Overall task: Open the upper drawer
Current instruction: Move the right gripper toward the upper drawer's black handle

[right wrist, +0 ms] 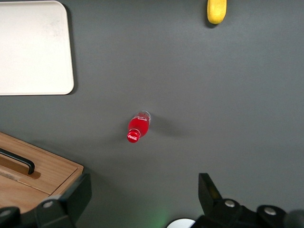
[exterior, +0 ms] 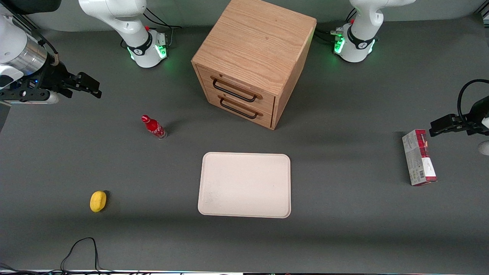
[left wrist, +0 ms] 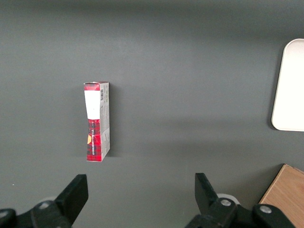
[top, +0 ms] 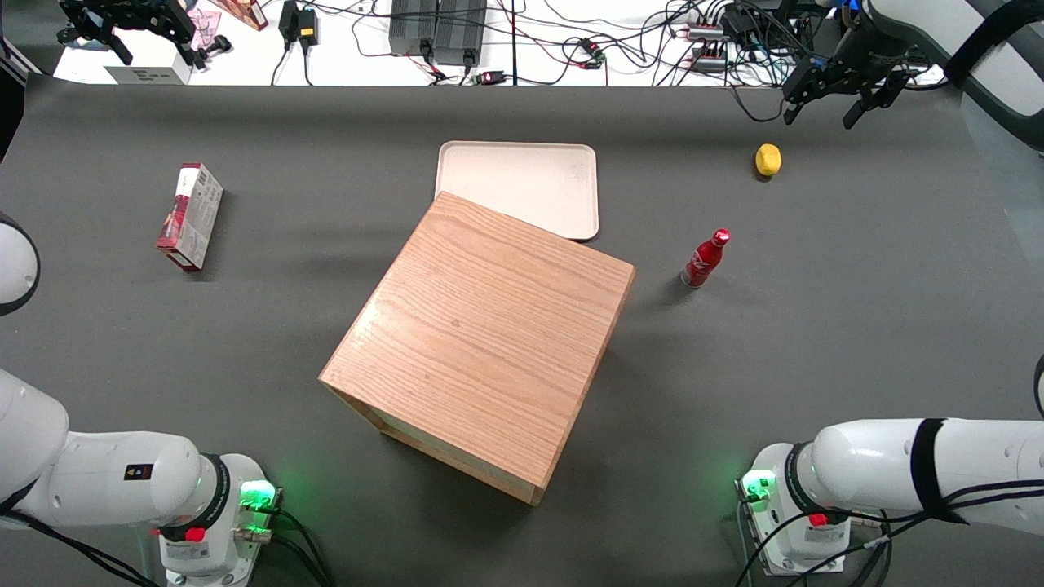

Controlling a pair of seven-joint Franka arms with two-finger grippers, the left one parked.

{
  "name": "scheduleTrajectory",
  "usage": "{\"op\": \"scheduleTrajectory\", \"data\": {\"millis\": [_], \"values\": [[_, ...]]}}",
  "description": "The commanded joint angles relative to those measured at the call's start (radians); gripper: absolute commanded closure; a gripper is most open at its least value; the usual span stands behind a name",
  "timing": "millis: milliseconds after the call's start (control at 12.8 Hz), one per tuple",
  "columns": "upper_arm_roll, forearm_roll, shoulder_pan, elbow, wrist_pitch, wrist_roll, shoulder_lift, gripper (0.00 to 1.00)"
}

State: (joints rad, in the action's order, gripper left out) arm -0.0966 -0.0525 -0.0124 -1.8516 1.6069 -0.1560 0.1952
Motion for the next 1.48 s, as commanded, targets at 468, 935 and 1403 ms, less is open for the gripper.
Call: {"op": "scheduleTrajectory", "data": {"millis": [468, 935, 1403], "values": [[-0.072, 0.025, 0.018, 0.193, -0.033, 0.016, -0.164, 0.00], [-0.430, -0.004, 0.022, 0.392, -0.033, 0.018, -0.335, 0.00], [-0.587, -0.204, 0.032, 0.405, -0.065, 0.329, -0.457, 0.00]]}}
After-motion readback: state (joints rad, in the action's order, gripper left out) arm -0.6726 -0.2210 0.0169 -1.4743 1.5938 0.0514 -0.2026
